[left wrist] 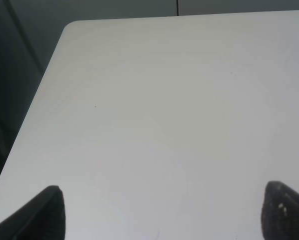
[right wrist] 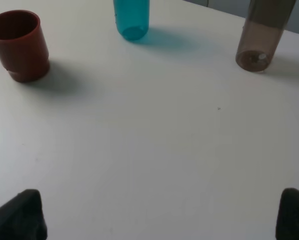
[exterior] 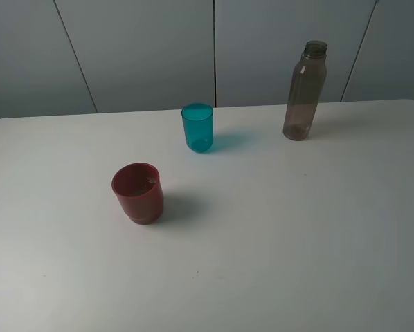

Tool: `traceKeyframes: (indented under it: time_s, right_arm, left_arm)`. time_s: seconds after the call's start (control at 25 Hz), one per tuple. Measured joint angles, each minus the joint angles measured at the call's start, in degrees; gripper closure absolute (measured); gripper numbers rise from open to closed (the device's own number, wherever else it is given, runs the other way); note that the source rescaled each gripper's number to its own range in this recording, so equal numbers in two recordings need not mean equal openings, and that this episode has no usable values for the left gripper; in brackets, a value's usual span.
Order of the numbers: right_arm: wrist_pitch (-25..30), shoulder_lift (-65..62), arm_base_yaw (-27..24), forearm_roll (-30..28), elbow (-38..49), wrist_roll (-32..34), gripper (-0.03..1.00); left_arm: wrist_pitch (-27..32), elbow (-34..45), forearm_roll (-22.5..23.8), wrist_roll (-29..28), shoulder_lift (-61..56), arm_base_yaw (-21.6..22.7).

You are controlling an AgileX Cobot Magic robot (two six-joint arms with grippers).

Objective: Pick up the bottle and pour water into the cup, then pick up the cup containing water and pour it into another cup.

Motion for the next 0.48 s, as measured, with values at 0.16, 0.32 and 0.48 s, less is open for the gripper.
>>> traceKeyframes:
  time_s: [0.16,0.32,0.48]
  right_arm:
    - [-3.56,0.0,0.0,-0.38,1.16,0.72,-0.03]
    - [-5.01,-0.08,-0.76,-3.26,1.76,4.36,-0.03]
    - [-5.26,-0.24,-6.52,-3.88,1.76,5.23,-0.03]
  left_arm:
    - [0.0,0.0,0.11,0.0,0.0,0.0]
    - [0.0,0.0,0.11,0.0,0.0,0.0]
    - [0.0,0.0,0.11,0.0,0.0,0.0]
